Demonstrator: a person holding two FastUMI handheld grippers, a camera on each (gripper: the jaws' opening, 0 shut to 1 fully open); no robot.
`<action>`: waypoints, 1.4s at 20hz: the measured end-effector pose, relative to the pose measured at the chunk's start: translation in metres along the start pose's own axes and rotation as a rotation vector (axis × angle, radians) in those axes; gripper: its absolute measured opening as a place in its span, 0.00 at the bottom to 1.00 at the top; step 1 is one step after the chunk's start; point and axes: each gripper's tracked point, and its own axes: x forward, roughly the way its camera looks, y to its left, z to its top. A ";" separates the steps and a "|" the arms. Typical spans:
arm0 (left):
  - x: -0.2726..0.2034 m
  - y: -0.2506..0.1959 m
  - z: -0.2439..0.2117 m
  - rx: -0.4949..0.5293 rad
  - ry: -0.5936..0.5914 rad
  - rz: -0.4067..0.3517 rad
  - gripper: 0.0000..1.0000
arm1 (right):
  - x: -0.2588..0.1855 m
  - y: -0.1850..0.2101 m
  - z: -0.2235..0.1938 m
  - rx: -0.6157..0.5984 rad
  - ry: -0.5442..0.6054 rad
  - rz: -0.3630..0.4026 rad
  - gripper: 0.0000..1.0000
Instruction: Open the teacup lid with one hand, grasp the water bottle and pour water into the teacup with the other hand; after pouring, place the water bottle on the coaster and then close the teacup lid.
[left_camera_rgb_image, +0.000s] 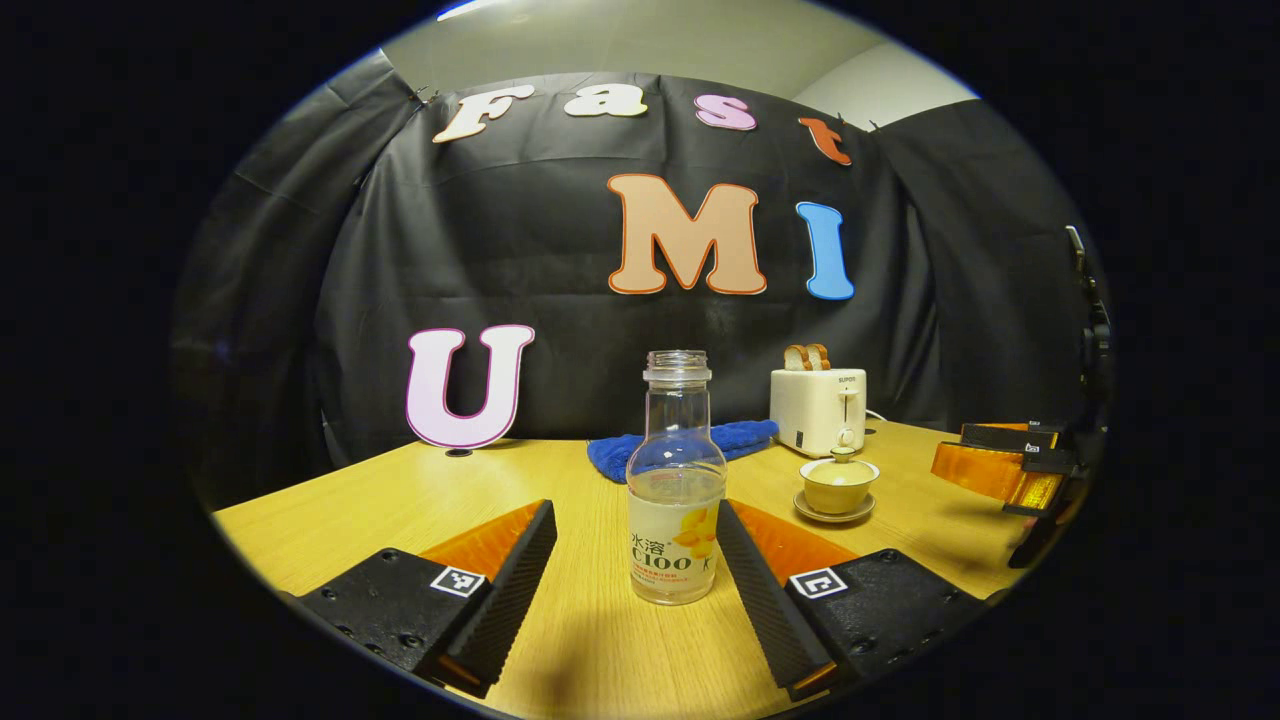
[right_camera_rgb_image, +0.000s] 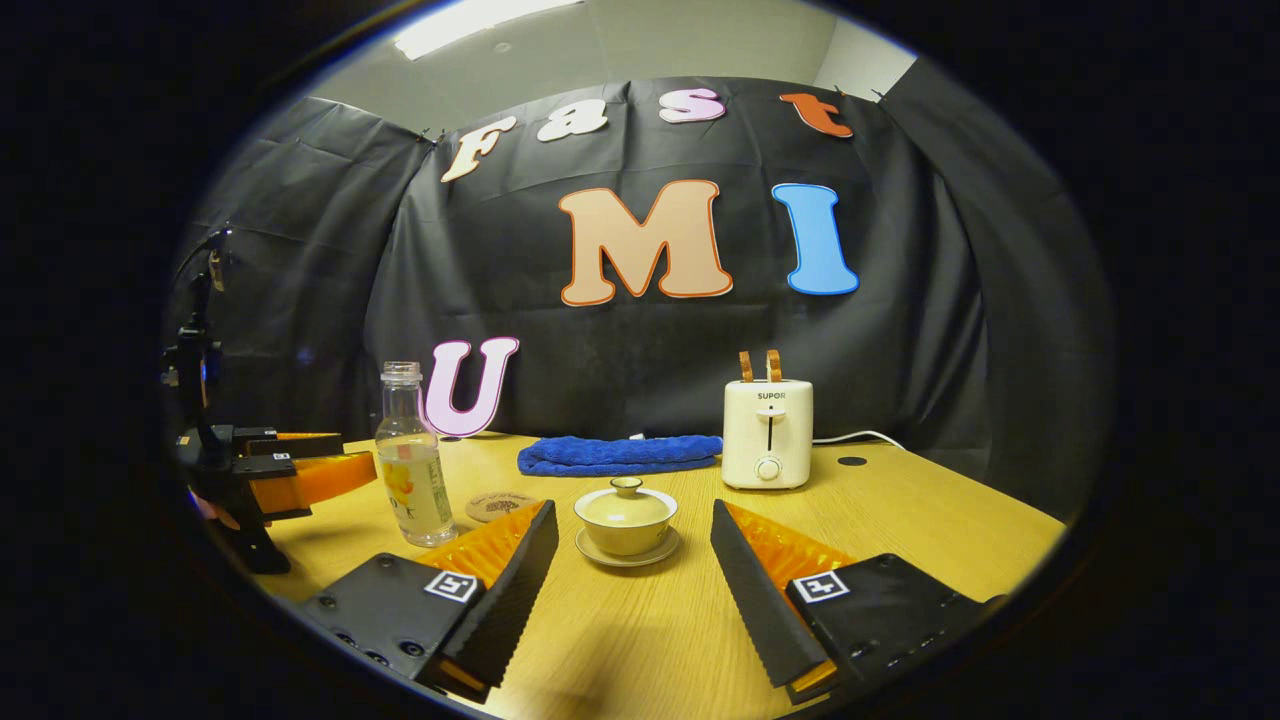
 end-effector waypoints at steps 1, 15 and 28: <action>0.000 0.000 0.001 0.000 0.000 0.000 0.94 | 0.000 0.000 0.000 0.000 0.000 0.000 0.94; -0.002 0.005 -0.001 0.000 0.001 0.028 0.94 | 0.079 0.016 -0.016 0.010 0.082 0.070 0.94; 0.000 0.005 0.000 0.001 0.000 0.028 0.92 | 0.131 0.015 -0.037 -0.008 0.200 0.076 0.88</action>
